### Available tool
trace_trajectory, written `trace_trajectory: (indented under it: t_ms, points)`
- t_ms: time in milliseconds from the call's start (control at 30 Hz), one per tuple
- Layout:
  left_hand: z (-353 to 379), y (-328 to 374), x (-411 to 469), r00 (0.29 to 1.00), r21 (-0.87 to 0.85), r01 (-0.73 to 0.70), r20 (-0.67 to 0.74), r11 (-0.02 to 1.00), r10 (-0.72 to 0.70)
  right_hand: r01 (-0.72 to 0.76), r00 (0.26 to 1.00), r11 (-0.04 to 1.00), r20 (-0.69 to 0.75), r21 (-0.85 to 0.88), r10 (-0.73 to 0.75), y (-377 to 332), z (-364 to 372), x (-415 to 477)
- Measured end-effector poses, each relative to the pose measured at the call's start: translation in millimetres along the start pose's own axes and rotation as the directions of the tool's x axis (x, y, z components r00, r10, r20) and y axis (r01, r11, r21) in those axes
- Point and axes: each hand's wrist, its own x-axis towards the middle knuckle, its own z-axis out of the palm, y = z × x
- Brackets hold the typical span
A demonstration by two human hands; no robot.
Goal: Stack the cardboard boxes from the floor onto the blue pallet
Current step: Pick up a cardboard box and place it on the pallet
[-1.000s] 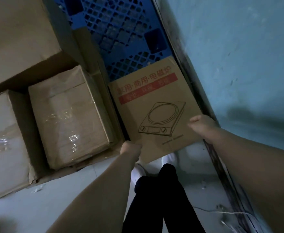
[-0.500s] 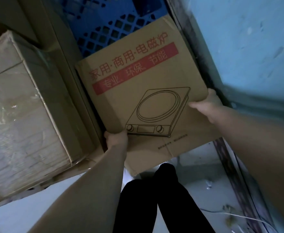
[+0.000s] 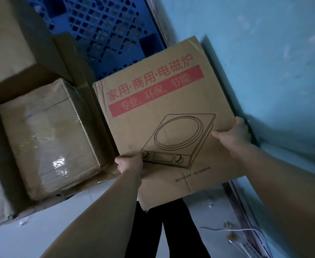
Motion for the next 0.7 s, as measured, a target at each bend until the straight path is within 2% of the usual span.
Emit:
trace_trajectory:
  t_ms: [167, 333, 467, 700]
  points:
    - [-42, 20, -54, 0.996, -0.001, -0.060, 0.065, 0.998, 0.060, 0.015, 1.000, 1.000, -0.028, 0.016, -0.015, -14, -60, -65]
    - [-96, 40, -105, 0.991, -0.126, -0.097, 0.082, 0.987, 0.108, 0.026, 0.998, 0.991, -0.064, 0.131, -0.018, -17, -100, -132]
    - [-163, 51, -148, 0.975, -0.107, -0.193, 0.089, 0.975, 0.203, 0.040, 0.998, 0.956, -0.056, 0.290, -0.024, -20, -115, -198]
    - [-281, 44, -193, 0.937, -0.070, -0.346, 0.018, 0.936, 0.348, 0.115, 0.991, 0.900, 0.009, 0.420, -0.131, -31, -105, -305]
